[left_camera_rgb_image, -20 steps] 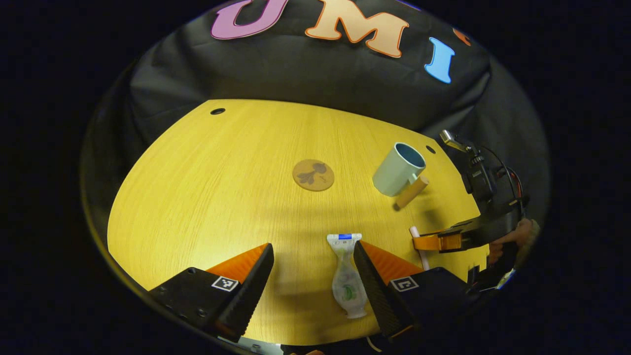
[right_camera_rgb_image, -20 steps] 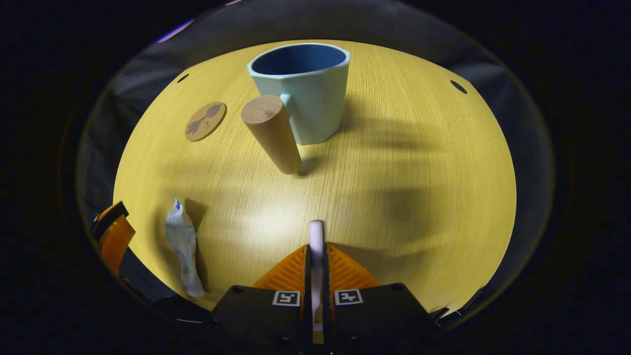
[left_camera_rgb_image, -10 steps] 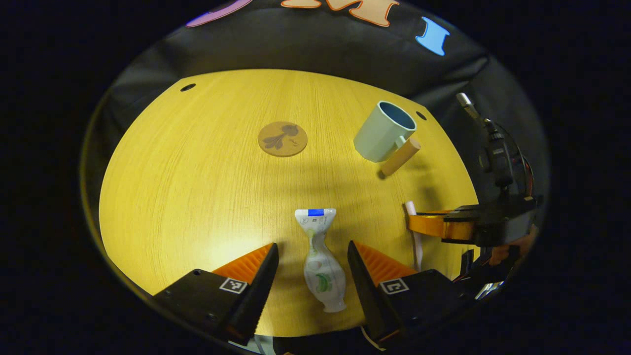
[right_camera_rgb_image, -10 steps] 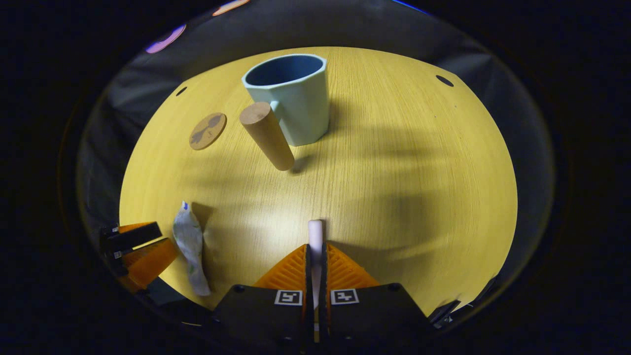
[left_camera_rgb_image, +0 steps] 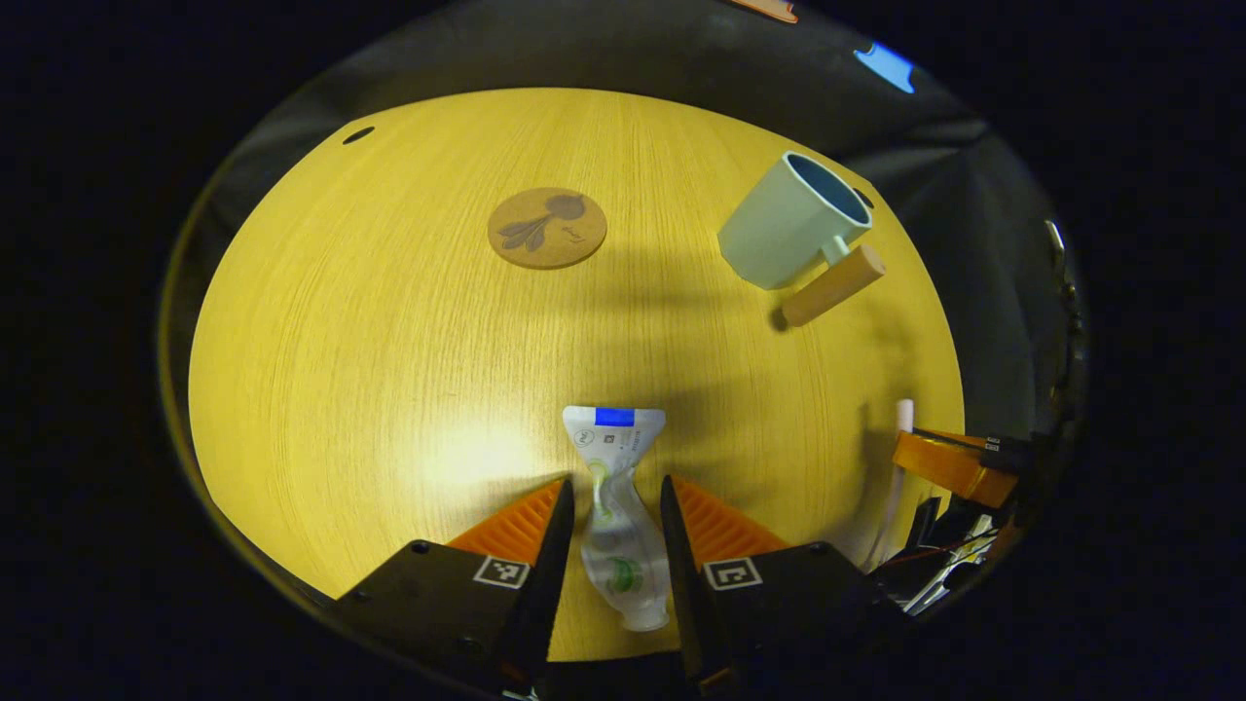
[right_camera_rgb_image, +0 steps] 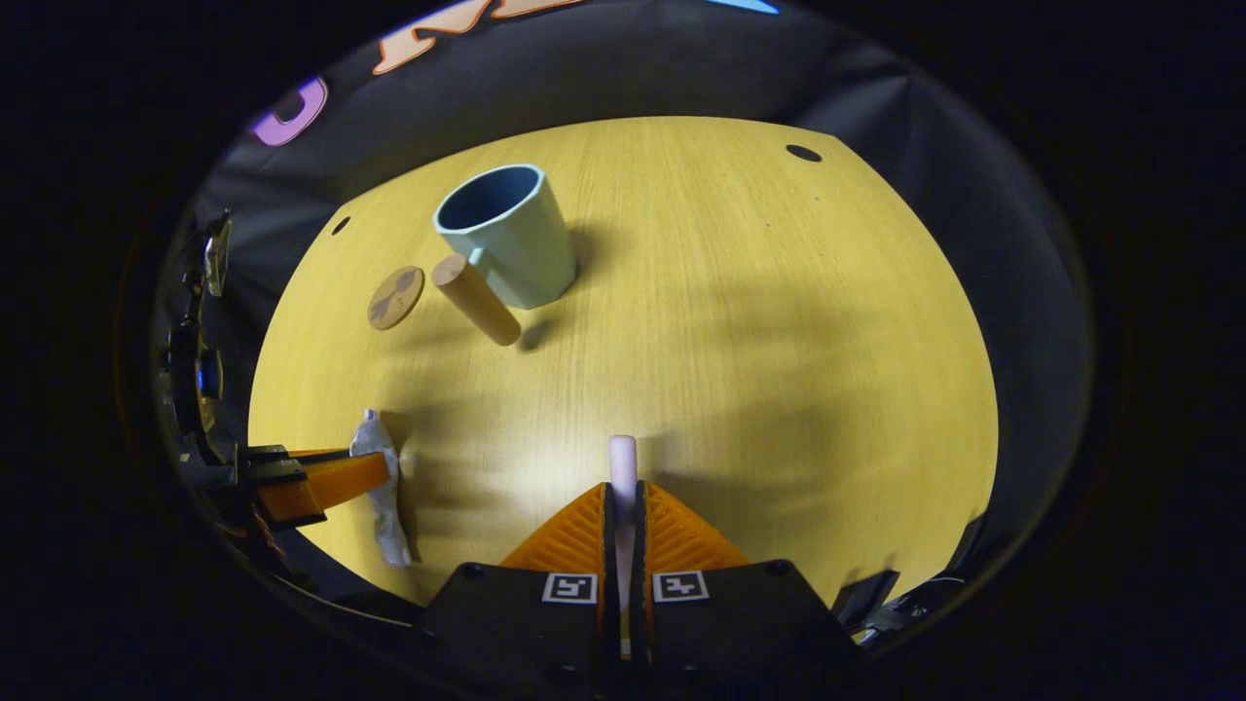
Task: Put the toothbrush and toothpaste on the desktop into the cup, then pick up the cup and place it on the coaster on the desktop.
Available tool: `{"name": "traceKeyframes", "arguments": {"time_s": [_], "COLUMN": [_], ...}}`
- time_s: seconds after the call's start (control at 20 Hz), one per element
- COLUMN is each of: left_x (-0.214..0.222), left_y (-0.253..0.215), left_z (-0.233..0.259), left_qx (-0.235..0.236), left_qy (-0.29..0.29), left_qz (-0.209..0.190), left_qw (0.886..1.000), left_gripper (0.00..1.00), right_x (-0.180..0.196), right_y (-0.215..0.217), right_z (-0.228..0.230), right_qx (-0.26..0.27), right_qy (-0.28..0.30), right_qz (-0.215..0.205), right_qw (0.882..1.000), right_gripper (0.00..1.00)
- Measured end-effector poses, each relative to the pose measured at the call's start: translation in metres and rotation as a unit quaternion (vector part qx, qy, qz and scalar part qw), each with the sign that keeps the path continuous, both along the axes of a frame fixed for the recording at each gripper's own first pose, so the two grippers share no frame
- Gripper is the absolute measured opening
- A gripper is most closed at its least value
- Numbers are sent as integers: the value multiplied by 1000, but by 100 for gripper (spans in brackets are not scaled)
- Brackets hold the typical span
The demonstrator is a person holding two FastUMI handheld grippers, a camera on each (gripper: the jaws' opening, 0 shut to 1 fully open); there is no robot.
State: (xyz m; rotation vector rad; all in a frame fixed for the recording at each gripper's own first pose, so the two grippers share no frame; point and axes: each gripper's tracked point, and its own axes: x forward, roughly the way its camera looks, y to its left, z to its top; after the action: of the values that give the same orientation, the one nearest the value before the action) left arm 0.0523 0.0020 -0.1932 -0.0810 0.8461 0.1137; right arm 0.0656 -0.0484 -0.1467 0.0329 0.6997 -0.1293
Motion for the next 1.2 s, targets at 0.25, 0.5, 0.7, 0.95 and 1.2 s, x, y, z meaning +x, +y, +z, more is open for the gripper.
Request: {"name": "traceKeyframes", "arguments": {"time_s": [0.25,0.5,0.7,0.95,1.2], "left_x": [1,1,3,0,9], "left_y": [0,-5,-9,-11,-3], "left_z": [-6,-5,2,28,73], "left_qx": [-4,-9,-20,-45,-40], "left_qy": [17,20,-12,-66,-163], "left_qz": [6,-1,-14,-15,-35], "left_qw": [1000,1000,1000,997,985], "left_gripper": [28,5,0,0,0], "right_x": [-10,-8,-8,-1,10], "right_y": [-25,-29,-24,-13,9], "right_z": [-9,-8,-4,16,74], "right_qx": [-5,2,-3,-5,2], "right_qy": [7,-3,-10,-56,-171], "right_qz": [-22,-23,-10,2,26], "right_qw": [1000,1000,1000,998,985], "right_gripper": [6,7,7,6,6]}}
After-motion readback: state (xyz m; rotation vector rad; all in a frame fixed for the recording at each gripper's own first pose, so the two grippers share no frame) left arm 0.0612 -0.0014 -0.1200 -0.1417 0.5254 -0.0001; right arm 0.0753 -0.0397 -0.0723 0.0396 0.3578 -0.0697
